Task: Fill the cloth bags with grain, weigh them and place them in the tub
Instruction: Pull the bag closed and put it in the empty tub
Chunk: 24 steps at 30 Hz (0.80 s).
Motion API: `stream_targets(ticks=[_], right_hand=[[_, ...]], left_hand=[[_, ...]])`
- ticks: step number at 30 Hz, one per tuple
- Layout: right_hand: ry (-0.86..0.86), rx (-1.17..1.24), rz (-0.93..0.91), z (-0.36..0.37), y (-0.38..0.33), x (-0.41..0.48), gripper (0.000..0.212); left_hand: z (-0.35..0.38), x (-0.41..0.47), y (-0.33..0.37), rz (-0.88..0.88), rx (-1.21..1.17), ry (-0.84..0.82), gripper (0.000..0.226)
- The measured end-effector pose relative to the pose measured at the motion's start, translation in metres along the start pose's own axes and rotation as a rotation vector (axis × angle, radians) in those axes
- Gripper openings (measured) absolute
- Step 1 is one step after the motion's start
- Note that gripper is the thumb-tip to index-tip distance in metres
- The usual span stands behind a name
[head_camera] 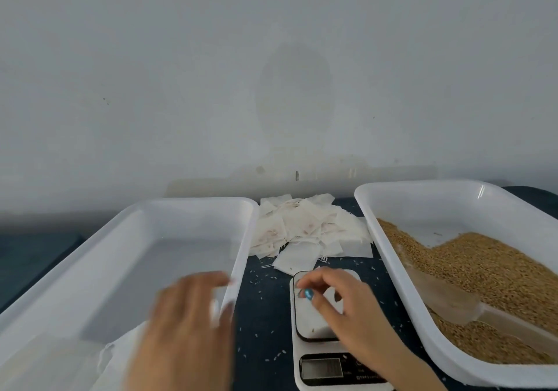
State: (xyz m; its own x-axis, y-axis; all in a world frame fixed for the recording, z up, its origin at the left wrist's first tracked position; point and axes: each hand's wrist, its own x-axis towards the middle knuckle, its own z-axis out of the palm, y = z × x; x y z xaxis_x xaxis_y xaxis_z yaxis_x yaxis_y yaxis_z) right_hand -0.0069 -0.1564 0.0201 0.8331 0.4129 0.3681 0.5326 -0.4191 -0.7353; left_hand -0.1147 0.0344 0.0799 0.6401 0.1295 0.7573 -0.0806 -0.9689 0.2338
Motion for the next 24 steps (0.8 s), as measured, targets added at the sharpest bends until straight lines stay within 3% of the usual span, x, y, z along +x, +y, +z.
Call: stream_targets(ticks=[2, 6, 10, 18, 24], right_hand=[[0.089, 0.015, 0.038, -0.005, 0.012, 0.006, 0.024], [0.237, 0.1, 0.146, -0.012, 0.042, 0.011, 0.019], [0.271, 0.171, 0.297, -0.013, 0.066, 0.008, 0.018], [0.356, 0.214, 0.465, -0.007, 0.088, 0.012, 0.023], [0.345, 0.143, 0.43, -0.005, 0.092, 0.008, 0.025]], left_hand=[[0.031, 0.01, 0.031, 0.089, -0.19, -0.15, 0.019], [0.127, 0.023, 0.023, -0.107, -0.171, -0.522, 0.042], [0.187, 0.028, -0.016, -0.169, -0.235, -0.665, 0.056], [0.214, 0.018, -0.038, -0.146, -0.25, -0.592, 0.034], [0.213, 0.024, -0.034, -0.098, -0.092, -0.524, 0.019]])
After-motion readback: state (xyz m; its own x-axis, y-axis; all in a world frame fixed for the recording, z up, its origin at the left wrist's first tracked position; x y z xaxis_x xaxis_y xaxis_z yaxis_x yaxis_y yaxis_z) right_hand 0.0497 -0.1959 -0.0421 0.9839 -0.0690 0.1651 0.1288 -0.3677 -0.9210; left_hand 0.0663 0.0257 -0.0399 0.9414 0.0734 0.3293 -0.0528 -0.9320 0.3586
